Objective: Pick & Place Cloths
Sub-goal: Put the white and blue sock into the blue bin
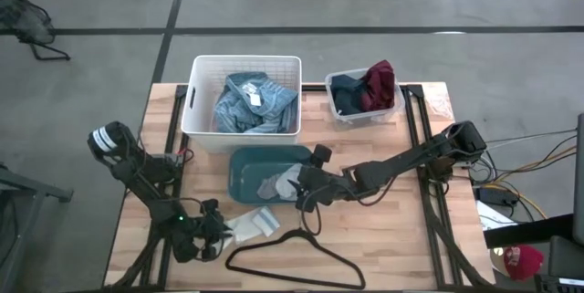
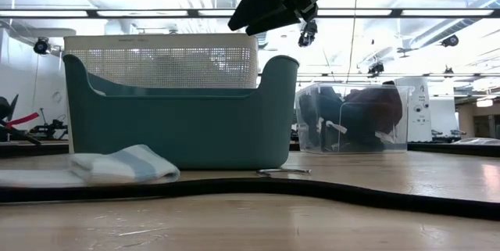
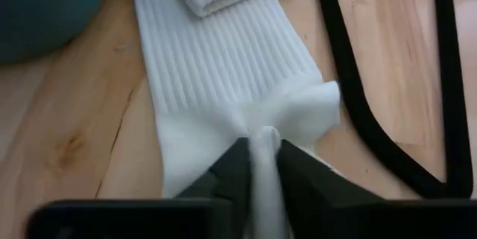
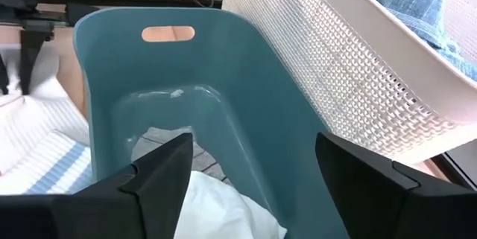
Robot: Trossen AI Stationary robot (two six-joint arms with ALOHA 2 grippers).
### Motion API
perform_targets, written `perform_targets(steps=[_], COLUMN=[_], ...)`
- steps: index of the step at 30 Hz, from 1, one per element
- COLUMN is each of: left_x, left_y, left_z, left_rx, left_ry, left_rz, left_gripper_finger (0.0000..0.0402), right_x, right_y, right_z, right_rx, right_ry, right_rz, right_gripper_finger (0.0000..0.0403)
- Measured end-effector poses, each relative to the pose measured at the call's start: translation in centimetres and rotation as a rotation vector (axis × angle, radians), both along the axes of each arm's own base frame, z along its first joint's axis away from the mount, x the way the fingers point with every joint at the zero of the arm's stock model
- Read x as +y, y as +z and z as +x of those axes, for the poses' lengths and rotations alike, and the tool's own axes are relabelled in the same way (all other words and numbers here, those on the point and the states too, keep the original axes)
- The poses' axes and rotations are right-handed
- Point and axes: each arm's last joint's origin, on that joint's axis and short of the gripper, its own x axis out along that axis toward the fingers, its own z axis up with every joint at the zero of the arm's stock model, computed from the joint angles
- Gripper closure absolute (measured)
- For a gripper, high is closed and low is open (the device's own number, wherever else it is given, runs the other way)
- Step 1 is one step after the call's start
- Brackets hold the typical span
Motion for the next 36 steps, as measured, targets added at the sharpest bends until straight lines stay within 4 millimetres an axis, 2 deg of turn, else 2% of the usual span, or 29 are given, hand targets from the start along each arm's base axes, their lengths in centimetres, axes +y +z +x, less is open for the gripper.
perform_targets(steps=[4,11,19,23,25,31,36], left_x=[0.0,0.1,-0.1,0.4,0.9,2.5,3.9], left_y=[0.1,1.8,6.8,9.3,10.3,12.5,13.8], left_z=[0.0,-0.2,0.1,0.1,0.1,-0.1,0.2], left_rx=[0.002,-0.012,-0.226,-0.365,-0.432,-0.575,-0.599], left_ry=[-0.028,-0.106,-0.258,-0.277,-0.247,-0.017,0.138], left_rz=[0.008,-0.009,0.057,0.182,0.278,0.578,0.683], left_gripper_finger=[0.0385,0.0383,0.0387,0.0387,0.0386,0.0381,0.0381], right_x=[0.0,-0.1,-0.1,-0.2,-0.2,-0.2,-0.2], right_y=[-0.1,-0.5,-1.0,-1.3,-1.4,-1.8,-1.9], right_z=[0.0,-0.2,-0.4,-0.5,-0.5,-0.6,-0.6], right_rx=[0.001,0.012,0.021,0.025,0.024,0.010,0.011], right_ry=[-0.002,-0.002,-0.009,-0.012,-0.012,-0.012,-0.012], right_rz=[0.002,-0.001,0.004,0.006,0.007,0.011,0.010], right_gripper_finger=[0.0137,0.0158,0.0175,0.0179,0.0178,0.0163,0.0148])
